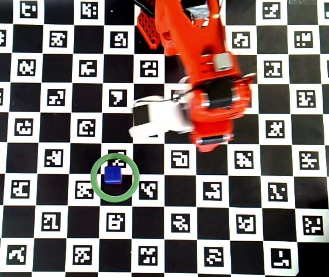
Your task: Grab the red cube then put it in the green circle then put the blue cube on top and finally the orange cube on top
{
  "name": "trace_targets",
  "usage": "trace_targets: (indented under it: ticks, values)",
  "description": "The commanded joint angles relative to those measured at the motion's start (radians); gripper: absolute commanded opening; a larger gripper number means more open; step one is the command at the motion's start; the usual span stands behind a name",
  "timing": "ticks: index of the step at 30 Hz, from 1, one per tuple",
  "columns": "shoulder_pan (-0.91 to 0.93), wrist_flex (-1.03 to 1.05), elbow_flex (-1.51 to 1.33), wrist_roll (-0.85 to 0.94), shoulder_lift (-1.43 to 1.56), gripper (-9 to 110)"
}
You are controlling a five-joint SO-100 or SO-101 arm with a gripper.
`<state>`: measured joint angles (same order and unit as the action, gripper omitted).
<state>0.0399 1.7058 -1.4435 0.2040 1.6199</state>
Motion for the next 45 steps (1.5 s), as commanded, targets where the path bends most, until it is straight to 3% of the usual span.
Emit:
trace_targets:
  ticks: [1,7,24,45]
  values:
    - [0.192,0.0,0.1,0.117,0.011,-2]
    - [0.321,0.031,0.268,0.227,-0.097,-2]
    - [0.328,0.061,0.669,0.241,-0.454,-2]
    - [0.41,-0.015,0.724,0.247,-0.578,-2]
